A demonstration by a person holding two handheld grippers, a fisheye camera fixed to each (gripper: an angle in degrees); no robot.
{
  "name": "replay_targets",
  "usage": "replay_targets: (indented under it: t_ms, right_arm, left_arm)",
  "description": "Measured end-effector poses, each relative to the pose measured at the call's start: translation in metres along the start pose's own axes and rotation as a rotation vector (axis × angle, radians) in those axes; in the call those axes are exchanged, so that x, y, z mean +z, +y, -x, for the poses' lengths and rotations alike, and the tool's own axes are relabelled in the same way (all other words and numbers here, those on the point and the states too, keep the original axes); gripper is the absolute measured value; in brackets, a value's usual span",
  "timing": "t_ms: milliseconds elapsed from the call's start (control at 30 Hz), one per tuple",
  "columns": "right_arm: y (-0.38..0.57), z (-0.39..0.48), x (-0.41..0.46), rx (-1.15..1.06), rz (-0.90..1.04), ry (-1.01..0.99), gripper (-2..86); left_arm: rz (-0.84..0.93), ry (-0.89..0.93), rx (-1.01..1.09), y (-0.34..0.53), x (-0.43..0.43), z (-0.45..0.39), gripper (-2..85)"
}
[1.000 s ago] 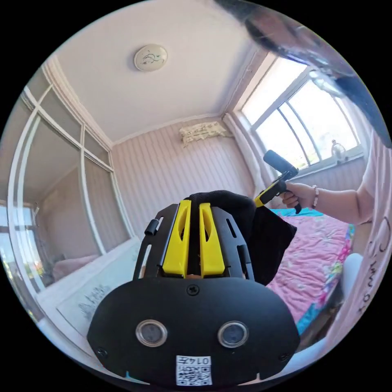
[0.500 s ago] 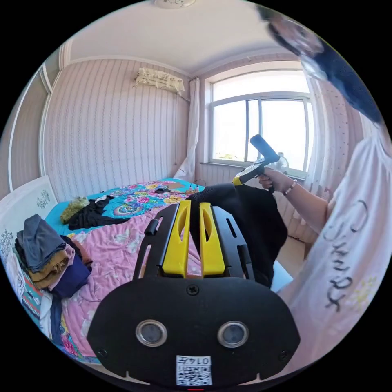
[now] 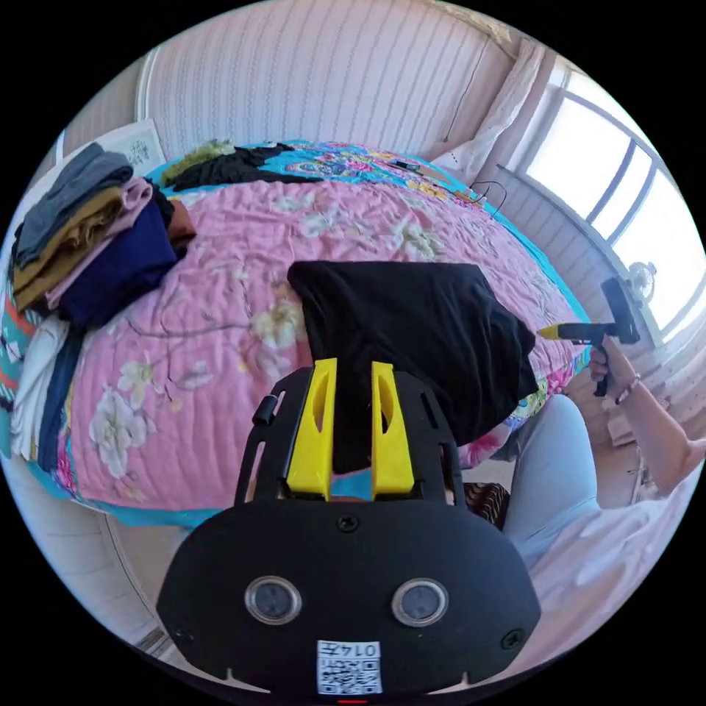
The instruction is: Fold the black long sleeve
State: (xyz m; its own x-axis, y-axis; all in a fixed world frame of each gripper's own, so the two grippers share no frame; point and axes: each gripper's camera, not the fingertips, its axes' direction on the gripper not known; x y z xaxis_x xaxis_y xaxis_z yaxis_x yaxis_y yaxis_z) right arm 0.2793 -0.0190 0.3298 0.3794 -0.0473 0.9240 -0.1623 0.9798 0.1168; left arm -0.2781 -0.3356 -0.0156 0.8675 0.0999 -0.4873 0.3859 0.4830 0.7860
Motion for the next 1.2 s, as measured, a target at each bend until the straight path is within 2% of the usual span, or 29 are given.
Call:
replay_targets:
  t_ms: [133,233,267,333,467,767,833,933,1000,1100,1200]
  right_arm:
    - [0.006,-0.02,-0.009,0.094,-0.044,0.011,13.5]
    - [0.002,-0.031,-0.016,0.121,-0.04,-0.026,8.6]
    - [0.001,-0.034,-0.018,0.113,-0.01,-0.068,4.6]
    - [0.003,-0.034,-0.035,0.087,-0.019,-0.098,3.0]
    - [0.009,-0.024,-0.086,-0.038,-0.013,-0.132,1.4]
    - [-0.017,-0.002,-0.156,-0.223,0.197,-0.229,0.7]
    - [-0.053,0.001,-0.177,-0.197,0.147,-0.23,0.7]
    - [-0.139,0.018,-0.226,-0.206,-0.095,-0.352,1.0]
    - [-0.176,0.034,-0.256,-0.201,-0.256,-0.294,1.6]
    - [-0.161,0.036,-0.266,-0.174,-0.35,-0.256,2.8]
    - [-0.11,0.023,-0.233,-0.218,-0.259,-0.153,4.4]
  left_arm:
    - [0.104,0.039,-0.059,0.011,0.059,0.021,11.5]
    - [0.124,0.027,0.008,0.018,0.085,0.026,6.9]
    - [0.133,0.015,0.006,0.02,0.089,0.032,5.4]
    - [0.136,0.029,-0.001,0.023,0.086,0.044,3.5]
    - [0.001,0.062,0.041,0.047,0.049,0.072,0.1]
    - [-0.03,0.126,0.165,0.07,0.017,0.113,-1.0]
    - [-0.053,0.173,0.175,0.05,0.014,0.127,-1.0]
    - [-0.177,0.208,0.126,-0.038,0.005,0.159,-0.9]
    - [-0.257,0.114,-0.001,-0.096,-0.01,0.193,-0.9]
    - [-0.309,0.077,-0.038,-0.095,-0.024,0.217,-0.6]
    - [-0.243,0.057,0.049,-0.045,-0.002,0.212,0.1]
